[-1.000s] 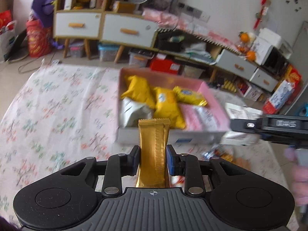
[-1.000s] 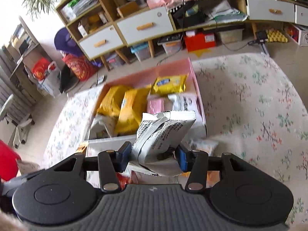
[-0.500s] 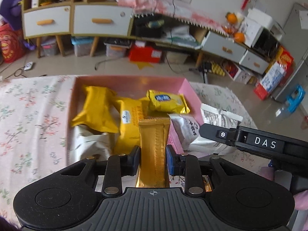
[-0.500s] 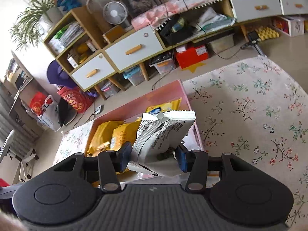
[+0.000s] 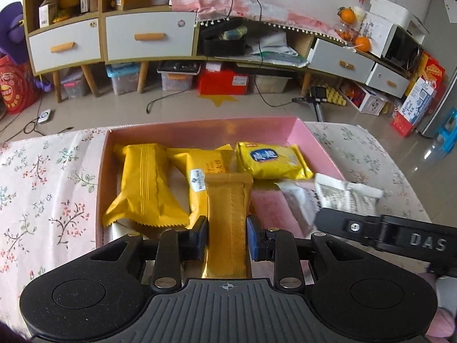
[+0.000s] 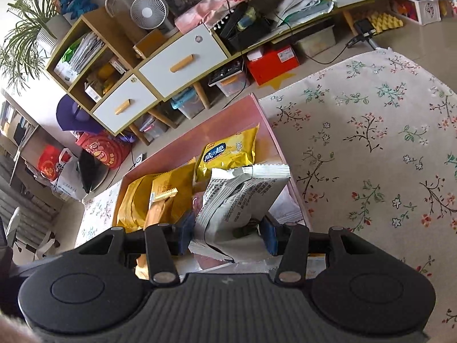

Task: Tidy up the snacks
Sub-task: 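Carry both snacks into the pink box and open both tools to release them, then withdraw both open tools from the box toward the loose snacks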

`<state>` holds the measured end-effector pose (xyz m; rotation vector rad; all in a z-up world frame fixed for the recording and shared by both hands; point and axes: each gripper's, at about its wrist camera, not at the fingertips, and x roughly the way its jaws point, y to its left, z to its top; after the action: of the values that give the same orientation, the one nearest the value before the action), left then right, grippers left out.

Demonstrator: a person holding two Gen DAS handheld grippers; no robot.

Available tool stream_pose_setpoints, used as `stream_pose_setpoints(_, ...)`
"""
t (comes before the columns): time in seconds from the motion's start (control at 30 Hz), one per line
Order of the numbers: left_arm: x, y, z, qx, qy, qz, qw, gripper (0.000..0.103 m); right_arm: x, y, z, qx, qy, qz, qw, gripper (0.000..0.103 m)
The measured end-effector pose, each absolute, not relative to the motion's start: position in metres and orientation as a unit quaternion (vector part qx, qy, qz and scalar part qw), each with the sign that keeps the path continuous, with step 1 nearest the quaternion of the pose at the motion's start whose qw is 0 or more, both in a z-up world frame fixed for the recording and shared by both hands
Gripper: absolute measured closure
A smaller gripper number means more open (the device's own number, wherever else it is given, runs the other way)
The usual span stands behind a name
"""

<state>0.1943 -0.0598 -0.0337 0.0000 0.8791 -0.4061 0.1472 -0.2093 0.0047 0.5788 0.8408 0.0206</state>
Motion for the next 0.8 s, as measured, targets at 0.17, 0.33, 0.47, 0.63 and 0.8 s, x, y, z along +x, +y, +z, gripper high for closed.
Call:
stream_pose_setpoints(0.17, 0.19, -0.062, -0.048, 0.011, 0.417, -0.199, 0.887, 0.077, 0.15, -0.206, 0.005, 0.253, 0.393, -0.007, 0.884, 0.058)
stream_pose_setpoints(0.33, 0.188, -0.063, -0.047, 0.007, 0.415, -0.211, 0.885, 0.077, 0.153, -0.206, 0.004, 0.246, 0.394, -0.003, 0.886, 0.057)
stream_pose_setpoints(0.47, 0.184, -0.065, -0.043, 0.007, 0.415, -0.216, 0.884, 0.069, 0.153, -0.208, 0.004, 0.256, 0.395, 0.009, 0.882, 0.053)
stream_pose_setpoints(0.63, 0.175, -0.064, -0.037, 0.003, 0.413, -0.21, 0.886, 0.044, 0.149, -0.216, 0.01, 0.282, 0.382, 0.003, 0.88, 0.041)
stream_pose_setpoints(0.8, 0.16, -0.06, -0.022, 0.002, 0.405, -0.208, 0.891, 0.031, 0.144, -0.219, 0.02, 0.279, 0.376, 0.008, 0.884, 0.031)
